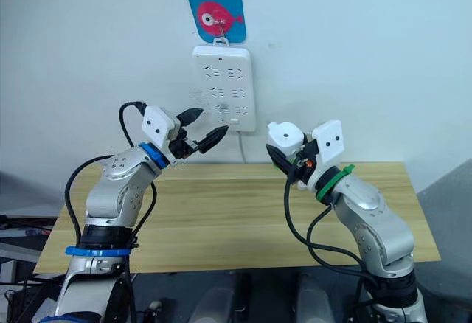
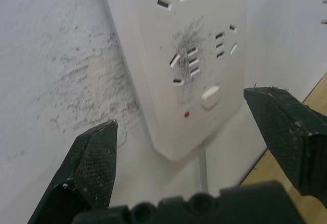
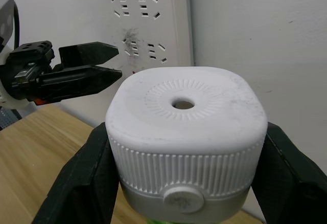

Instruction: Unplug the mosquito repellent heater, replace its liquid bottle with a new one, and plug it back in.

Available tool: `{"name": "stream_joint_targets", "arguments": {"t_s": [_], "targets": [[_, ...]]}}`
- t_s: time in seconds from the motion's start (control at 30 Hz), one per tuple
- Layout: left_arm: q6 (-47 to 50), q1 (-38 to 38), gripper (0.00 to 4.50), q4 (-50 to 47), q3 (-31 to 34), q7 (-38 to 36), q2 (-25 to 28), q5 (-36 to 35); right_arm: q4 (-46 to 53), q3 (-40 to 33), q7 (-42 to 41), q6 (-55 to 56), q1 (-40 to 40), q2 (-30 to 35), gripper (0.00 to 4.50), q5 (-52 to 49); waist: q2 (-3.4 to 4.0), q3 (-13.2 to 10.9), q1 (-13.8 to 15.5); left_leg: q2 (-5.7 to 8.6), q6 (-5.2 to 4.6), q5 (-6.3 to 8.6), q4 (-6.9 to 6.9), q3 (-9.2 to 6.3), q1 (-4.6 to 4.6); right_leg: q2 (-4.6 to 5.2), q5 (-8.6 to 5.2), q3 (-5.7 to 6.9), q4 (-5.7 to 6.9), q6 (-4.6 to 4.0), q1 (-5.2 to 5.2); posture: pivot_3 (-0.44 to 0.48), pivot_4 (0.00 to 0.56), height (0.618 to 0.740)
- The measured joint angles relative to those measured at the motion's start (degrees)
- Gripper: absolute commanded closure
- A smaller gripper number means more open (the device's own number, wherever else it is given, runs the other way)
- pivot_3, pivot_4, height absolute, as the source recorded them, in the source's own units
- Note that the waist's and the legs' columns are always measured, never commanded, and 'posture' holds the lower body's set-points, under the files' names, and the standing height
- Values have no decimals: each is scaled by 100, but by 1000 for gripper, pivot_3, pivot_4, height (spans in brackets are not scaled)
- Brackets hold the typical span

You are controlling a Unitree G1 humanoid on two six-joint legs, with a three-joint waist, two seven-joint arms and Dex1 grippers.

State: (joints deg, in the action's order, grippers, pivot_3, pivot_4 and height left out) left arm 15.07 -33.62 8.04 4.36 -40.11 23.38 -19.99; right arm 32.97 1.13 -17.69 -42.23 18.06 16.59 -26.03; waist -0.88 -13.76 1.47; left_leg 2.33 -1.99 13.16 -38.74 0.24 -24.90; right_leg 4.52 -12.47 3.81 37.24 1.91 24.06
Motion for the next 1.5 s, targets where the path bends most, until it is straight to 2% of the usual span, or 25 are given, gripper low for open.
{"name": "stream_joint_targets", "arguments": {"t_s": [0.27,0.57,0.67,0.9,0.93,1.0,1.3,1.5], "targets": [[-162,-459,0,631,-161,-490,-10,42,124,-12,166,-79,85,-76,1481,-67,0,0,-16,-1,-1,0,-1,2,0,0,0,-1,0,0,0,17,200,740],[143,-615,0,653,-166,-718,-241,-169,192,-31,298,-213,124,-83,1481,-191,0,0,-20,-1,-13,8,-1,3,0,0,0,-3,-1,0,1,17,200,740],[200,-624,620,622,-165,-725,-243,-182,192,-31,302,-251,188,-64,1481,-217,0,0,-24,-1,-13,8,-1,4,0,0,0,-4,0,0,1,17,206,740],[201,-627,2818,612,-161,-783,-246,-215,166,21,294,-282,367,-75,1481,-223,0,0,-22,-1,-15,9,-1,4,-1,0,0,-3,-2,0,0,14,210,740],[201,-626,3011,603,-177,-878,-267,-247,152,24,292,-291,393,-77,1481,-222,0,0,-18,0,-16,9,-2,3,0,1,0,-2,-1,0,-1,14,210,740],[202,-627,3155,600,-179,-952,-345,-278,125,52,282,-309,476,-83,1481,-222,-1,-1,-12,0,-19,10,-8,1,-1,1,1,-1,-1,0,-4,14,210,740],[335,-655,3172,591,-175,-968,-347,-348,-115,231,59,-333,737,262,1481,-104,-1,-1,-17,0,-22,11,-8,1,0,1,1,-2,0,1,-2,11,213,740],[353,-657,3172,580,-175,-967,-341,-349,-383,248,44,-316,950,271,1481,53,-1,-1,-17,0,-21,11,-8,2,0,2,1,-2,0,1,-2,11,213,740]]}}
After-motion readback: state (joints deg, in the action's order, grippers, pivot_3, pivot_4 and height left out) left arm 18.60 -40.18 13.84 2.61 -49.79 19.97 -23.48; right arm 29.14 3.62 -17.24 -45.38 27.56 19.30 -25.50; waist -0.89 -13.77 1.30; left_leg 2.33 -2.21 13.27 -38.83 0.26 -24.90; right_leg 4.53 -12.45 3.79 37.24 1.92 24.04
